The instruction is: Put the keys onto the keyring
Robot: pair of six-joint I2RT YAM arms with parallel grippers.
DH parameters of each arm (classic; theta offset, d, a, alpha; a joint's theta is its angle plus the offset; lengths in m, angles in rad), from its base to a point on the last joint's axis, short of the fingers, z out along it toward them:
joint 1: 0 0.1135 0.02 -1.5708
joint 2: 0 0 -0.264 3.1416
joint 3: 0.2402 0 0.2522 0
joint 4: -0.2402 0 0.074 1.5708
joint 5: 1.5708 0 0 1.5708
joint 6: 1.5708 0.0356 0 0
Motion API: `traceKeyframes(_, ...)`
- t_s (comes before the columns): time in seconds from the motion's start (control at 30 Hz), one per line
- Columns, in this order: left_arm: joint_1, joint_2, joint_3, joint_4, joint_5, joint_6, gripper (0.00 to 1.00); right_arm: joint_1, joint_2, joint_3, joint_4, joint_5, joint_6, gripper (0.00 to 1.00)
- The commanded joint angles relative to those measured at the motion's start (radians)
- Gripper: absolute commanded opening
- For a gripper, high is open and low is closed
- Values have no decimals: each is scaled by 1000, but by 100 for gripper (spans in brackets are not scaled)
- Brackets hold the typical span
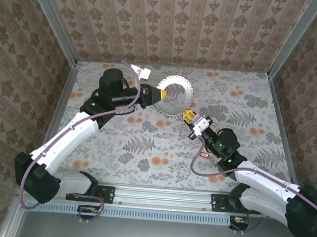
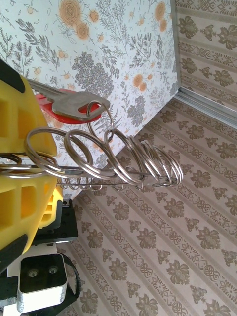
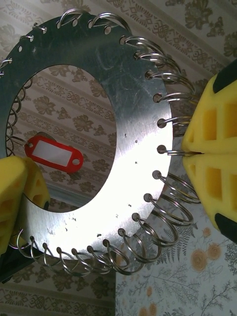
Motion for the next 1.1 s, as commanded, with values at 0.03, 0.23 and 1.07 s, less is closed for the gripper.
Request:
traceKeyframes(0.03, 5, -13, 16, 51, -6, -14, 0, 7, -8, 25, 18, 23, -4, 0)
traceKeyframes(0.23, 15, -31, -40, 68, -139, -79, 0, 3, -33, 8, -7, 26, 20, 0)
traceKeyframes(1.07, 43, 22, -405, 327, -197, -429, 29, -149, 55, 92, -249, -333, 267, 0)
